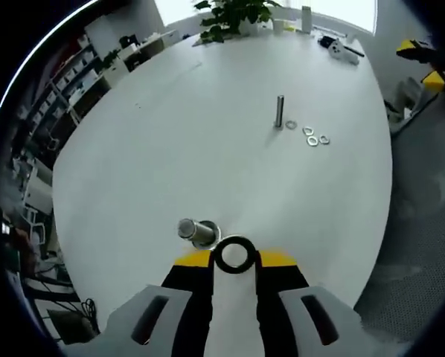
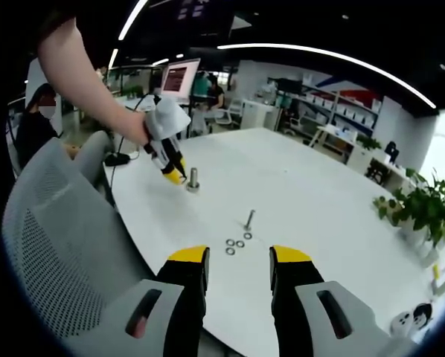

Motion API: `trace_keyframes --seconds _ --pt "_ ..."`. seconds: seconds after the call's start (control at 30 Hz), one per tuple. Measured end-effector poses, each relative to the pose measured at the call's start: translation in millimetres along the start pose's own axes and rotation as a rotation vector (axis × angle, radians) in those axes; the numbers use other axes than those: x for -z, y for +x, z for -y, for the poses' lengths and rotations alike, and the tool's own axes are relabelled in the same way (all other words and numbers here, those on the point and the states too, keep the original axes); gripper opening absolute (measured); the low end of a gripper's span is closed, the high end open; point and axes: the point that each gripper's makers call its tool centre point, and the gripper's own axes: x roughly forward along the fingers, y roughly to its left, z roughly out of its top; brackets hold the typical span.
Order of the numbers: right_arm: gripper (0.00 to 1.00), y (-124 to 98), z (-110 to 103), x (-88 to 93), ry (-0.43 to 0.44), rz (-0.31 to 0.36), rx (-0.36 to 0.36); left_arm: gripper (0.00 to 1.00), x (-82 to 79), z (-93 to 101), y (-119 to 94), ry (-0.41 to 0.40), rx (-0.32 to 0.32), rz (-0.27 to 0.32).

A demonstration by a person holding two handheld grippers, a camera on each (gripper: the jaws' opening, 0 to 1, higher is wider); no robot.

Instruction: Place the washer onto the threaded stud by aligning its center hole with the stud, sliding it down to the base, and recovering from edge contact or off-axis alignment until the washer reaches the visible bottom stop.

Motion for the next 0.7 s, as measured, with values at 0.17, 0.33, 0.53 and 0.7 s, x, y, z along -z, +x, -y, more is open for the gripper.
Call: trace_keyframes --seconds 0.17,0.33,0.53,0.7 --pt "0.34 0 0 0.1 -0.002 -0.001 -0.002 0.18 -12.0 -8.6 -4 0.018 -0.022 0.021" --pt "0.34 0 0 0.3 -0.001 -0.001 -0.001 0.18 -19.5 -18.8 -5 0.019 -0.035 0.031" --pt "0.34 0 0 0.1 -0.002 0.000 0.000 0.18 -22.9 -27.9 -1 0.029 -0.036 0.015" --pt "0.34 0 0 -0.1 -0.001 0.000 0.001 0.18 -24.0 -35.1 1 0.039 -0.040 -0.003"
